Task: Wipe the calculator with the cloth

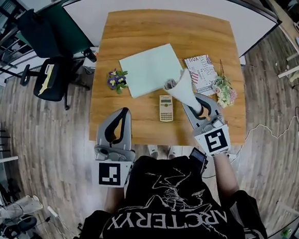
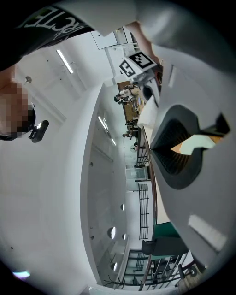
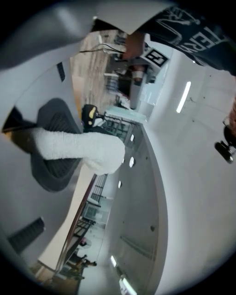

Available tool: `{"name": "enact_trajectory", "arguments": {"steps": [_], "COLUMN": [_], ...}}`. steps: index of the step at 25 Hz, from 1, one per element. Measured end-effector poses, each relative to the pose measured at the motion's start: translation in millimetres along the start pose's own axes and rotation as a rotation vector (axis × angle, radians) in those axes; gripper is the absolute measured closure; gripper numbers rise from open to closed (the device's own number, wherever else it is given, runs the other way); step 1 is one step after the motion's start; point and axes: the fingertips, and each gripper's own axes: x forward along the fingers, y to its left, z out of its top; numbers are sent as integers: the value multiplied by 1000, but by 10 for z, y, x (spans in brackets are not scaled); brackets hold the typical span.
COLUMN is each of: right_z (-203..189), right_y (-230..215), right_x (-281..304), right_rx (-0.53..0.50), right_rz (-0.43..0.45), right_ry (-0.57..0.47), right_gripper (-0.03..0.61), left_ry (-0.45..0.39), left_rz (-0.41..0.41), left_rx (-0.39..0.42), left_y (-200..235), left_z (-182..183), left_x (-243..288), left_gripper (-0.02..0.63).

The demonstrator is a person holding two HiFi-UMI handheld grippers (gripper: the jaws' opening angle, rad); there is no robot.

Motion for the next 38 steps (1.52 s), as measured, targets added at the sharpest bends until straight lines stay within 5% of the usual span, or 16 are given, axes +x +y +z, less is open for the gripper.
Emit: {"name": "enact_trajectory", "arguments": {"steps": [9,16,21,38], "right_z": [-1604,-2513,-2736,-2680], "right_y": [781,802,944,1828], "right_x": [1305,1690,1706,945], "right_rx": [-441,-519,-493,-497], "right_rz": [432,520,567,753], "right_ry": [370,585,642,587], "right_gripper": [491,491,491,489], "left_ry": [54,73,72,40], "left_rz": [124,198,210,130], "left_rx": [5,19,17,-6], "left_y": [185,284,301,95], "left_z": [-64,-62,-68,-65], "left_x": [-323,-571,-630,-382], "left_gripper": [604,604,604,604]}}
